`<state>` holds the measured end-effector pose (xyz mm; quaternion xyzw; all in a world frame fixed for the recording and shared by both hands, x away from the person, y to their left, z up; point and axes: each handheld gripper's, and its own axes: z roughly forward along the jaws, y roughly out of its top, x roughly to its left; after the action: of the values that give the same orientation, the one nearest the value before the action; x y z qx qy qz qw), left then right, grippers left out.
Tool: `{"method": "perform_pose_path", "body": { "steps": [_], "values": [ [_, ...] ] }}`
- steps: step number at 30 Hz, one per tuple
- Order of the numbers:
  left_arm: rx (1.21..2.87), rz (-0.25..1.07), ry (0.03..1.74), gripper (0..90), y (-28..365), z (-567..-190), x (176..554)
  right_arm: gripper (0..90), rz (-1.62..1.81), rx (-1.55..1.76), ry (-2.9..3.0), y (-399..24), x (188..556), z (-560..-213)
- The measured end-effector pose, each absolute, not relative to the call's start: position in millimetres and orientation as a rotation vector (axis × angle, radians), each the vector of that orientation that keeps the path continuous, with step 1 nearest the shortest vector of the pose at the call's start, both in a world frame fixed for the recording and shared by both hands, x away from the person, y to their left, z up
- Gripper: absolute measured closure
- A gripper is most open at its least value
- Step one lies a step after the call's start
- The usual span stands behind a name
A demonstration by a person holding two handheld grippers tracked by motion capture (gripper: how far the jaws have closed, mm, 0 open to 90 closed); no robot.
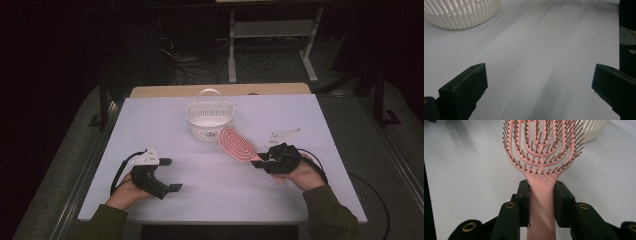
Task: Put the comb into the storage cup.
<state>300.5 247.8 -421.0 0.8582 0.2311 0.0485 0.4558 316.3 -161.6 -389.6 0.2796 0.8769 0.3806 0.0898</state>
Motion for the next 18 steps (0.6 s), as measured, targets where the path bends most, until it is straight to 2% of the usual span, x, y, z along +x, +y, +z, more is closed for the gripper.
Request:
{"method": "perform_pose_path", "body": {
  "steps": [18],
  "values": [
    [2.039, 0.088, 0.581, 0.1, 233.0, -401.1, 319.8, 68.7, 1.200, 0.809, 2.580, -146.7, 325.2, -384.7]
  ]
}}
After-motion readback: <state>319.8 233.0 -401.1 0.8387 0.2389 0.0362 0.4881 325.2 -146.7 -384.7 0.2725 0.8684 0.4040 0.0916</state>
